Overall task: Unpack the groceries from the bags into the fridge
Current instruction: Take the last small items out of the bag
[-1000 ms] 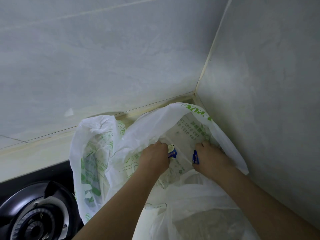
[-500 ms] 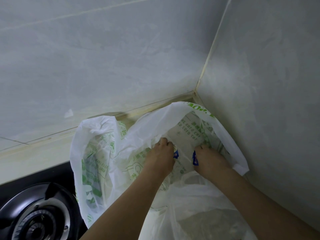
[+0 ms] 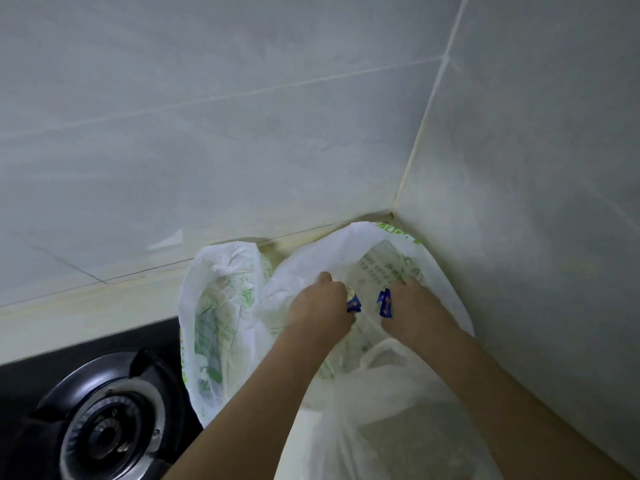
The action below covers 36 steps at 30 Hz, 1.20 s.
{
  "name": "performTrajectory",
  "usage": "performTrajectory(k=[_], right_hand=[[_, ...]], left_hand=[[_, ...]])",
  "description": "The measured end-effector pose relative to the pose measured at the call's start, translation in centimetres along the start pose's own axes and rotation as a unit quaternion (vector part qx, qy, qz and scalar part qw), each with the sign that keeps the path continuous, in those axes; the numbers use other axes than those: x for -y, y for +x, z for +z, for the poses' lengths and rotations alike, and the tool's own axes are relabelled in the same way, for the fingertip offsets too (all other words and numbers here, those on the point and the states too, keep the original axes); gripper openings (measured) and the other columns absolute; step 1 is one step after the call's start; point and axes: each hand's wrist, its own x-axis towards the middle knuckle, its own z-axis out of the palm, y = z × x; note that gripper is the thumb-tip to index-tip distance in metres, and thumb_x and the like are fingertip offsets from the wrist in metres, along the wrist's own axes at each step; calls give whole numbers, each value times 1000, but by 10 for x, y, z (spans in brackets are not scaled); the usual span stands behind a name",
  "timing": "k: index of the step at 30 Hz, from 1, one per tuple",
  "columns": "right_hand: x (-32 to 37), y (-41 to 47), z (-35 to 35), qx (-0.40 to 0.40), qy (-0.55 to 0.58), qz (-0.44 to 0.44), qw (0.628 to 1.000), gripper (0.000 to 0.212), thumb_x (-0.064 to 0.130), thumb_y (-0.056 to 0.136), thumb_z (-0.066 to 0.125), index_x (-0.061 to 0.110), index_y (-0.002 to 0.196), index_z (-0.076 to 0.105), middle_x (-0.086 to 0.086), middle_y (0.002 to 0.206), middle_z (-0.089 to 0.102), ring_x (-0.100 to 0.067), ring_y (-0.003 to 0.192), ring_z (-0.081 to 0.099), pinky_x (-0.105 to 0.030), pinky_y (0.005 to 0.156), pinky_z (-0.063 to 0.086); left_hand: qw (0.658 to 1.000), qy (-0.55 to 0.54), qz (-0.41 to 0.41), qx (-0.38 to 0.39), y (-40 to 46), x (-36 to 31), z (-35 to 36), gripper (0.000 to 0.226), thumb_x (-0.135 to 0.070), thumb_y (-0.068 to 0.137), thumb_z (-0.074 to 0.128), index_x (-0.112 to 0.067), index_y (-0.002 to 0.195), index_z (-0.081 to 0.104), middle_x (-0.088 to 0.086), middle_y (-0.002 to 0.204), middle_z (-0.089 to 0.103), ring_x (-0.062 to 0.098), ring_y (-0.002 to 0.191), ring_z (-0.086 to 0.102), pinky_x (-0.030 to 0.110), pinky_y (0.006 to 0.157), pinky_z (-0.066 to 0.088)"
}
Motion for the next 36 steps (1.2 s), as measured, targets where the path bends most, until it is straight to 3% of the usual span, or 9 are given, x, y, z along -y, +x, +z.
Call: performTrajectory(k=[4, 9, 12, 19, 25, 31, 36], right_hand=[[22, -31, -30, -16, -9, -24, 1000, 36, 13, 79, 59, 19, 66, 26, -3, 84, 39, -25, 79, 46, -24, 61, 33], [60, -69, -59, -44, -8, -95, 994, 37, 15, 78, 59, 19, 65, 25, -1, 77, 33, -25, 74, 39, -27, 54, 26], [90, -91, -68, -49, -21, -147, 988, 42, 17, 80, 61, 21, 66, 22, -4, 89, 37, -25, 79, 43, -28, 63, 32], [170, -125, -58, -22, -48, -249, 967, 37, 15, 74, 57, 20, 62, 22, 0, 74, 30, -24, 76, 42, -28, 47, 20], [251, -177, -41, -10, -74, -339, 938, 22, 21, 80, 62, 17, 78, 40, -5, 97, 45, -25, 83, 53, -29, 61, 37], [336, -248, -12, 3, -90, -418, 904, 25, 25, 80, 66, 15, 89, 44, -5, 99, 44, -25, 84, 52, -30, 63, 39], [397, -313, 12, 13, -120, -481, 868, 29, 25, 81, 66, 15, 97, 44, -3, 98, 41, -23, 84, 51, -28, 64, 40]], left_hand=[[998, -31, -42, -41, -45, 7, -37, 27, -37, 87, 64, -16, 84, 48, 2, 103, 42, 24, 81, 55, 31, 70, 45], [992, -40, -90, -75, -103, 18, -72, 27, -36, 86, 65, -15, 83, 48, 5, 101, 48, 27, 85, 60, 30, 68, 43], [986, -39, -122, -104, -143, 32, -86, 27, -36, 86, 66, -16, 82, 48, 3, 101, 46, 23, 78, 53, 28, 68, 42], [957, -52, -222, -182, -233, 82, -100, 27, -34, 85, 65, -14, 77, 49, -1, 87, 41, 22, 75, 52, 28, 57, 33], [924, -84, -310, -207, -321, 132, -101, 29, -39, 85, 65, -12, 84, 55, 1, 91, 46, 21, 72, 53, 28, 59, 38], [880, -85, -394, -250, -432, 179, -93, 34, -39, 87, 66, -14, 79, 45, 3, 95, 43, 25, 76, 52, 30, 67, 38], [845, -99, -459, -254, -508, 213, -84, 32, -41, 87, 65, -11, 94, 57, 2, 101, 49, 22, 81, 56, 31, 68, 44]])
